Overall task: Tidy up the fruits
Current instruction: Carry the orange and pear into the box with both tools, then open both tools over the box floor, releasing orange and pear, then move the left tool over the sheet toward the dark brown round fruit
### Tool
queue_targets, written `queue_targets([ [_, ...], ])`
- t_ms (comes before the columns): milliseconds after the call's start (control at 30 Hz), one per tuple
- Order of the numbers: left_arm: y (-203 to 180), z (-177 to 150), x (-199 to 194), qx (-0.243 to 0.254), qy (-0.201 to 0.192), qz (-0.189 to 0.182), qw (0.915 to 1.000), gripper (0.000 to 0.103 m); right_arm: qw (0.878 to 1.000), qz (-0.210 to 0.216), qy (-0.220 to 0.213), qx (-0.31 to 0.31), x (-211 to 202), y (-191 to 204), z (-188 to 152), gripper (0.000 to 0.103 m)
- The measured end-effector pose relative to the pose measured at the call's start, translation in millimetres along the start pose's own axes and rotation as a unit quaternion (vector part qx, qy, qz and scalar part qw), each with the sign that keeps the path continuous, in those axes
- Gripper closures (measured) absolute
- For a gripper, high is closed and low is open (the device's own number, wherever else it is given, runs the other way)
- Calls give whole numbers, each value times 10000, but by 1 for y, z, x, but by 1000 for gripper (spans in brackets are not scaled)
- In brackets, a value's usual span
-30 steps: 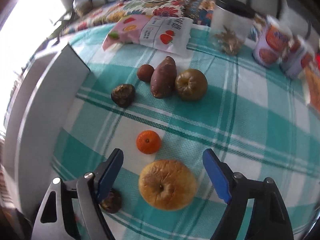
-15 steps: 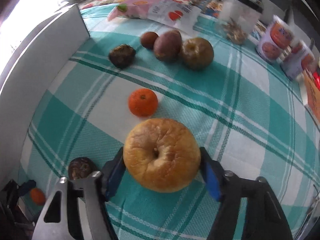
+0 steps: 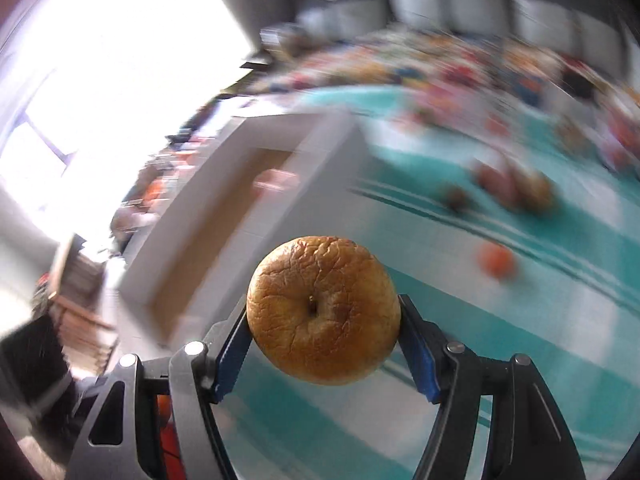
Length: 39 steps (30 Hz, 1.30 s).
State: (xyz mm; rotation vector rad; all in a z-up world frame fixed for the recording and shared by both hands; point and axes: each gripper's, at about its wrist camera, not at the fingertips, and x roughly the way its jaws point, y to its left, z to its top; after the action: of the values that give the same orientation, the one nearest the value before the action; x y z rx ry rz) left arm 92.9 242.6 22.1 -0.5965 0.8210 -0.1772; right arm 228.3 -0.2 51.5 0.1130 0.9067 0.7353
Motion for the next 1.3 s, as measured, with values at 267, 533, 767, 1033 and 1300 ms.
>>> queue_targets([
  [267,120,42,33,-1128,318,1684,9787,72,9886,-366,720,-1269,118,119,14,35],
  [533,114,39,30,-916,152,2085,9736,35,9898,-597,267,-1265,120,114,26,25],
  [767,-4,12,17,429,-375,1705,9837,17,9745,-1368,-1188,-1321,4,70,7,0],
  [1033,-115,-111,132,1777,1095,792,9748,11,9467,-3105,-840,-166,-57,-97,-141,0],
  [1300,-119,-157,210,2034,1255,1070,9651,11,9219,-3695,-682,940,-85,-183,-244,0],
])
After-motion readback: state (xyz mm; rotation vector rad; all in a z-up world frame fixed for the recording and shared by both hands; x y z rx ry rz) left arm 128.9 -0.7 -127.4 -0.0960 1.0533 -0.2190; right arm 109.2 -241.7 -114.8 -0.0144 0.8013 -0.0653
